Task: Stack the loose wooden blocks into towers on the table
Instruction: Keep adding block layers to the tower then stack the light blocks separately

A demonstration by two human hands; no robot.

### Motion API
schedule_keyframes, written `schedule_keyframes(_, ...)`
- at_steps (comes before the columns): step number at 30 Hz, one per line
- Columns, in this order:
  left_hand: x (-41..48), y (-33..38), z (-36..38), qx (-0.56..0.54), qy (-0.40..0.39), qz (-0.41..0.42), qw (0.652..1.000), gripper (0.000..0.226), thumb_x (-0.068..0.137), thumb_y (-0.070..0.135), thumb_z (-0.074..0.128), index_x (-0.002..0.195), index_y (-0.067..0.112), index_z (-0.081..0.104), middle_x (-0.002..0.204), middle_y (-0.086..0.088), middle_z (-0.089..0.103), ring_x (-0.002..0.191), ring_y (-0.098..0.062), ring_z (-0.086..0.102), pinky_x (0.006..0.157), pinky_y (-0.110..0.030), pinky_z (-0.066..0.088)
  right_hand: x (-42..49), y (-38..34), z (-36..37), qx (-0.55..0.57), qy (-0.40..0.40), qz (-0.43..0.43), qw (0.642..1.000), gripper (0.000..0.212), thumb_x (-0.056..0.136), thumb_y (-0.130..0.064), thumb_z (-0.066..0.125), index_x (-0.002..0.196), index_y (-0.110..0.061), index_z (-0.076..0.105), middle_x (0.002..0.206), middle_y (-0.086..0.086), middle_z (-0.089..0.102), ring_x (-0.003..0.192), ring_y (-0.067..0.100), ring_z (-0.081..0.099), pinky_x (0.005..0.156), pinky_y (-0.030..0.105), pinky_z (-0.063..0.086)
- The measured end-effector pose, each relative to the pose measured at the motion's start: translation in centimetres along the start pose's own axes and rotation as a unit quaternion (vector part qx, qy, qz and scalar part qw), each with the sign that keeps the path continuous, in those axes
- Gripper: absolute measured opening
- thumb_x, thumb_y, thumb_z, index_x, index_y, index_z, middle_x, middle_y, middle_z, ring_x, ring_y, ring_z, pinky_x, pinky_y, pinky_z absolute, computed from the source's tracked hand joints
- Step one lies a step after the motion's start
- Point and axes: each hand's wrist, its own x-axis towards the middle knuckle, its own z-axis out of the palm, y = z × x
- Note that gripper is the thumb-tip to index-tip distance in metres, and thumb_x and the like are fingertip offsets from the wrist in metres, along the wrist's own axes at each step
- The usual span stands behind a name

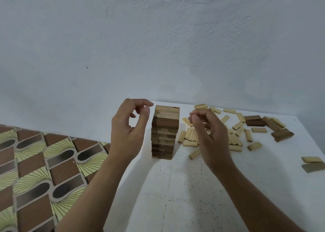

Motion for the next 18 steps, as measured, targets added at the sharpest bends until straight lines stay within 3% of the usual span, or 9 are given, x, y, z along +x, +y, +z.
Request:
schedule_keyframes(5, 0.2, 3.2, 1.4, 0.014, -0.058, 0.119, 0.991, 0.013, 0.095, 0.004, 0.059, 0.095, 0.011, 0.07, 0.083, 0.001, 0.065, 0.076, -0.017, 0.058, 0.07, -0.027, 0.046, 0.2, 0.1, -2.7, -0.006, -0.029, -0.009, 1.0, 0.015, 0.1, -0.011, 0.057, 0.091, -0.015, 0.068, 0.08, -0.008, 0.069, 0.079, 0.018, 0.068, 0.074, 0.038, 0.056)
schedule_keyframes(10, -0.9, 6.2, 5.8, -0.037, -0.163, 0.211, 0.963, 0.012, 0.096, 0.008, 0.06, 0.097, 0.007, 0.072, 0.08, 0.007, 0.061, 0.072, -0.011, 0.057, 0.07, -0.02, 0.043, -0.8, 1.5, -7.7, -0.048, -0.011, 0.032, 0.998, 0.015, 0.1, -0.013, 0.058, 0.089, -0.016, 0.067, 0.075, -0.005, 0.067, 0.072, 0.019, 0.065, 0.068, 0.034, 0.053)
schedule_keyframes(14, -3.6, 6.3, 11.6, -0.135, -0.267, 0.125, 0.946, 0.01, 0.096, 0.015, 0.064, 0.102, 0.017, 0.071, 0.084, 0.016, 0.059, 0.072, -0.014, 0.056, 0.068, -0.02, 0.043, -2.0, 3.9, -12.5, -0.127, 0.027, 0.063, 0.99, 0.015, 0.099, -0.018, 0.06, 0.086, -0.022, 0.068, 0.078, -0.01, 0.068, 0.075, 0.013, 0.065, 0.068, 0.023, 0.05)
schedule_keyframes(18, -6.2, 4.3, 18.5, -0.11, -0.34, -0.027, 0.934, 0.019, 0.095, 0.015, 0.066, 0.103, 0.032, 0.067, 0.084, 0.013, 0.058, 0.077, -0.013, 0.055, 0.068, -0.02, 0.043, -3.7, 7.8, -17.8, -0.255, 0.061, 0.086, 0.961, 0.009, 0.097, -0.021, 0.062, 0.091, -0.022, 0.068, 0.09, -0.011, 0.067, 0.09, 0.009, 0.06, 0.077, 0.022, 0.047)
